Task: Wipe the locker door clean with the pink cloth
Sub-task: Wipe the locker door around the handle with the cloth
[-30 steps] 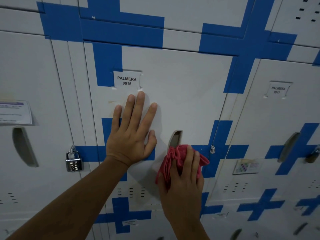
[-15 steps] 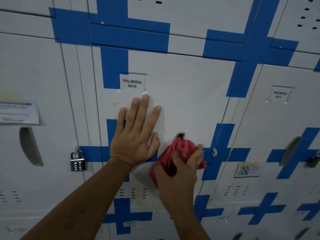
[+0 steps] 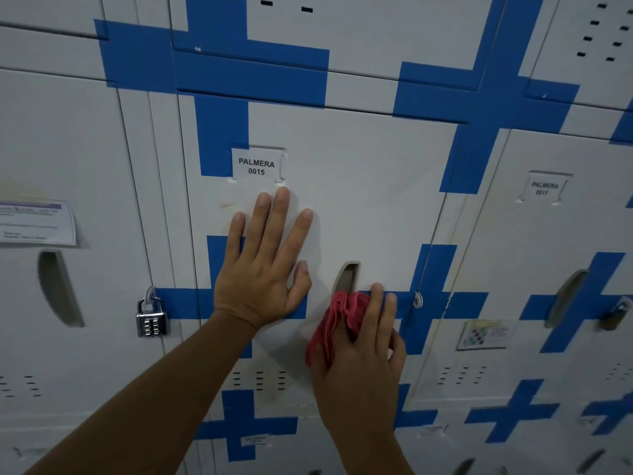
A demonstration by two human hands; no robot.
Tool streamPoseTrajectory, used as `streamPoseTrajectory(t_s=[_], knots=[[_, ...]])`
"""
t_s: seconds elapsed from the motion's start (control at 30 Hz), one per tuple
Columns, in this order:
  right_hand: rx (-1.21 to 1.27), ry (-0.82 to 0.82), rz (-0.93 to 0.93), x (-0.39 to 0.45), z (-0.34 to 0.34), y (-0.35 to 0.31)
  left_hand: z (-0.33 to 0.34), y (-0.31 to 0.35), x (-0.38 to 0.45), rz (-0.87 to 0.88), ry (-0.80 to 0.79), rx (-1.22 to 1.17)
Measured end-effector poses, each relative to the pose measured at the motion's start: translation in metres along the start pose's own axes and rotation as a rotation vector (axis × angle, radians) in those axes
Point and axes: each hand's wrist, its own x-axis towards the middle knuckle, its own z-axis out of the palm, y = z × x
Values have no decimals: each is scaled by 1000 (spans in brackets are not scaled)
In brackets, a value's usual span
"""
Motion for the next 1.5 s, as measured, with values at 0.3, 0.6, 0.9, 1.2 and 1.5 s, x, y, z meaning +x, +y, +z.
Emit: streamPoseTrajectory(t_s=[0.3,0.6,0.9,1.2,1.5], knots=[[199,-132,149,-17,6,-13,1,0,0,3,-1,-10],[891,-238,426,5,-15,-34,1,1,-1,-8,14,-6],[210,-322,-4,13,-39,-15,0,1,0,-1,-1,-10],[160,-477,94,41,-53,-17,-1,0,0,-8,-33,-9],[220,-458,99,-17,-39,14,0,0,-1,-2,3,-8]])
